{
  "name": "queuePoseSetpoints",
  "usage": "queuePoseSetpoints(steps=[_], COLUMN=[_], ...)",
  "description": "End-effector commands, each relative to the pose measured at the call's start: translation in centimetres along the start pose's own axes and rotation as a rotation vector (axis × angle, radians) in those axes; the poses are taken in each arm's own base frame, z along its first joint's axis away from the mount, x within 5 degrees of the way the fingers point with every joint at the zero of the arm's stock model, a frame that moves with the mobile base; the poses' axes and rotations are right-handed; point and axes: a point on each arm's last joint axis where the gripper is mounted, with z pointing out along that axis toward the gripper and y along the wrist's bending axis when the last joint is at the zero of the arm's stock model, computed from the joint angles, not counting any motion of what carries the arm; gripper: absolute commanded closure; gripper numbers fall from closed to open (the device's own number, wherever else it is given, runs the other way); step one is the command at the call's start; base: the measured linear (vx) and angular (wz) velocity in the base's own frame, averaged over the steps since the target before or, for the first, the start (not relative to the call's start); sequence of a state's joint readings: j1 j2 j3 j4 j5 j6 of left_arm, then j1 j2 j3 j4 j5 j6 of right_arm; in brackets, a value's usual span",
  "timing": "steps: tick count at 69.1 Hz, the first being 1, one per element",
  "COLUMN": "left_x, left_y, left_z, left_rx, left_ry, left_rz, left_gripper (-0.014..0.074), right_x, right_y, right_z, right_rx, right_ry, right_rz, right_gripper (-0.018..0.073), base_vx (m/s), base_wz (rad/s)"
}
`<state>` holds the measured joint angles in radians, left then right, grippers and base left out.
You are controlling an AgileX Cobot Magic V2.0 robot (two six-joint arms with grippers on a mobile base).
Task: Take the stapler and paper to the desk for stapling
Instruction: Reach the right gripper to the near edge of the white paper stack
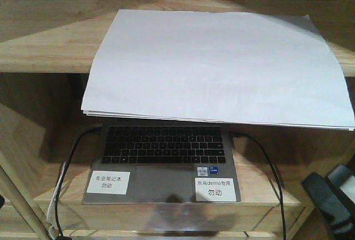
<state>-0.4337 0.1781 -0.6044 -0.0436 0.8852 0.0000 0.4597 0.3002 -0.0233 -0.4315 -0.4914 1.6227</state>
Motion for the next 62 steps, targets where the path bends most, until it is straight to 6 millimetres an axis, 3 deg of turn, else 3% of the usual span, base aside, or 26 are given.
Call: queuePoseSetpoints(steps=[1, 29, 62], left_x=[-1.7, -1.7, -1.7], left_y=[-0.1, -0.1, -0.1], left_z=[-0.4, -0.4, -0.4], left_rx=[0.01, 0.01, 0.01], left_ry=[-0.124, -0.124, -0.124], left_rz=[-0.013, -0.013, -0.013], left_gripper=[0.0603, 0.0603, 0.0603], right_x=[-0.6, -1.6, -2.7], right_y=[2.2, 2.0, 1.1], right_z=[1.6, 7.7, 11.7], right_rx=[-0.122, -0.153, -0.205], right_ry=[0.017, 0.031, -0.044], right_rz=[-0.029, 0.029, 0.085], right_gripper=[0.0029, 0.0029, 0.0036], base_vx=[0.0, 0.0, 0.0], base_wz=[0.0, 0.0, 0.0])
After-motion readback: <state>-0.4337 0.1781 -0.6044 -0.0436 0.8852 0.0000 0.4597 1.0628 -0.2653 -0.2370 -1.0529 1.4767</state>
